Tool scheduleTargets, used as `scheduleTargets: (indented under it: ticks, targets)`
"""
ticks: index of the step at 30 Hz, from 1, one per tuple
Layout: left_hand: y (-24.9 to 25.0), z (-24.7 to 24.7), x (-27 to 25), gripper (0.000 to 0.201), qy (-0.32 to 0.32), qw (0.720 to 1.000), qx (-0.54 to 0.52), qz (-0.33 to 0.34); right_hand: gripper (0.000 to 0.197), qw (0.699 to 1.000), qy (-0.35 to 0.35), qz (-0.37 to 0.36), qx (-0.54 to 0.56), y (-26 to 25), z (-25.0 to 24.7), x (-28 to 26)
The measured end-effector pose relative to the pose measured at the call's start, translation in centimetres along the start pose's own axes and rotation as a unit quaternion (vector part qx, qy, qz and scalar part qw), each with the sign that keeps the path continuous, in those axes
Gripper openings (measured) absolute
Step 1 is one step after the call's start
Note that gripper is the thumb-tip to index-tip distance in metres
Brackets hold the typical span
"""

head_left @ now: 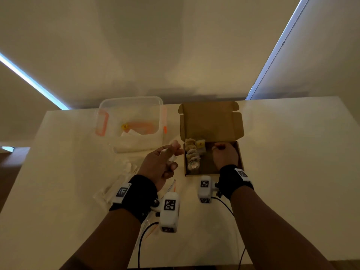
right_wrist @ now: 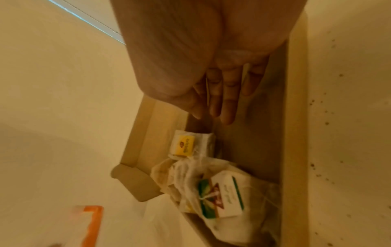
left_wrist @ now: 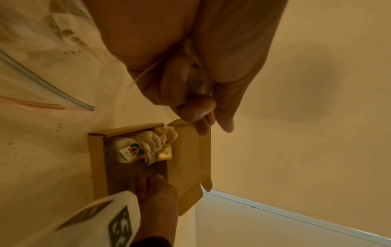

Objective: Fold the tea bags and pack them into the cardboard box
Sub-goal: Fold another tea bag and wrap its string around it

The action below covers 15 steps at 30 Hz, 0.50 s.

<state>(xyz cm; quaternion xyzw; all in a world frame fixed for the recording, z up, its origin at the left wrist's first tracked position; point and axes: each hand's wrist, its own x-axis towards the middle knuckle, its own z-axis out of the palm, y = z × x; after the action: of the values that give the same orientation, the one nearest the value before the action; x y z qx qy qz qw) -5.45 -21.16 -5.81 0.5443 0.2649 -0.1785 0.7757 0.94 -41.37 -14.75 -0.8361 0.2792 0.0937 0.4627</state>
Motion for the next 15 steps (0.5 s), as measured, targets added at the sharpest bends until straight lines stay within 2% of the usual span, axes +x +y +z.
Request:
scheduleTargets:
  ticks: [3,7,9,11,15]
  targets:
    - [1.4,0.8,-0.1,0.064,-0.026,0.998,-0.055,-0.015,0.014,0.995,-0.006,-0.078,0.056,-2.9,-2.1,-2.3]
    - [5.0,2.9,-0.6,0.075,-0.051,0.994,-0.1,-0.008,0.009,0.963,-0.112,-0.236,0.073,-9.6,-5.8,-7.9]
    - [7.7,4.4,-1.4,0.075,-0.072,0.992,-0.107,0.016,0.009,0.945,-0.137,-0.289,0.064,-12.8,-7.3,-9.8]
    - [10.6,5.8,-2.3,0.074,-0.086,0.99,-0.099,0.053,0.003,0.936,-0.138,-0.316,0.065,-15.5,-8.8,-11.1]
    - [15.3,8.0,-4.4,0.075,-0.109,0.985,-0.048,0.127,0.024,0.922,-0.094,-0.365,0.09,-19.6,-11.2,-12.8]
